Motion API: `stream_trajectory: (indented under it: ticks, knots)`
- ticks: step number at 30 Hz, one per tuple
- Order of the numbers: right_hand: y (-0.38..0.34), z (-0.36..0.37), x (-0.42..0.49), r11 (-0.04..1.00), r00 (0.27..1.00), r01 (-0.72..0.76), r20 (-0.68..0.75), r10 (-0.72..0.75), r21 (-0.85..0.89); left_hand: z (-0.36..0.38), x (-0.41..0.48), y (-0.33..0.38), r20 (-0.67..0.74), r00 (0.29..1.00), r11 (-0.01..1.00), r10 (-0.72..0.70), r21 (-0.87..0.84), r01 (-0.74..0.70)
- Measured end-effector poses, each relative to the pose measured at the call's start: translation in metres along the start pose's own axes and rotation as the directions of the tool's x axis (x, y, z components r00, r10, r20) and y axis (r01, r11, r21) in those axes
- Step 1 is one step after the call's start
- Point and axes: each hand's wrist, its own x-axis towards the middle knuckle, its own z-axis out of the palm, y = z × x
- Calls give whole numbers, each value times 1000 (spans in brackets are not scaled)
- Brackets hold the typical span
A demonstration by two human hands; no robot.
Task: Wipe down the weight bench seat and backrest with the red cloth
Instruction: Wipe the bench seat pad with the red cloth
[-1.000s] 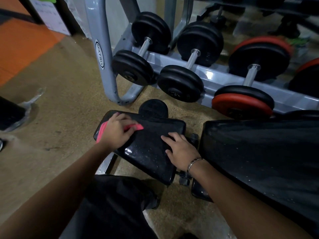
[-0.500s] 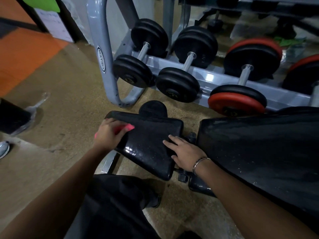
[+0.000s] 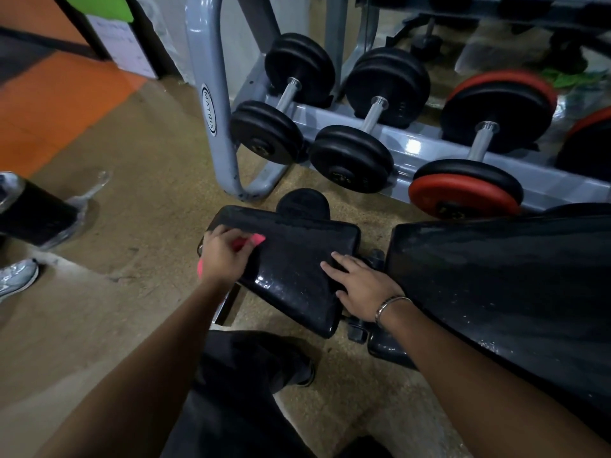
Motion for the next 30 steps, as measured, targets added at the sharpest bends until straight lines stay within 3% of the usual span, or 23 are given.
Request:
stream_trajectory:
  ticks: [5,10,15,20,25,27,30]
  knots:
    - [0,2,-1,1000,1000,3,-8,-3,-7,-14,-4,-14,209,959,978,192,42,-205]
    - [-1,0,-2,1000,1000,2,-17,-2,-13,-3,-1,10,3,1000,1000,-6,-19,6]
    - [-1,-2,-1,1000,1000,-1,-6,1,-9,-22,-4,-7,277,938,968,210,79,-240]
    - [-1,1,1,1000,1000,2,-23,-2,-9,-23,6,-2,79,991,979,112,165,-124]
    - [2,4,2,1000,999,6,-37,-6,11,-35,9,-3,374,899,943,226,146,-298]
    - [3,5,2,1000,999,6,-43,-6,12,-37,15,-5,332,928,959,168,163,-232]
    - [4,7,4,1000,998,14,-62,-14,6,-27,12,-2,104,986,973,131,177,-148]
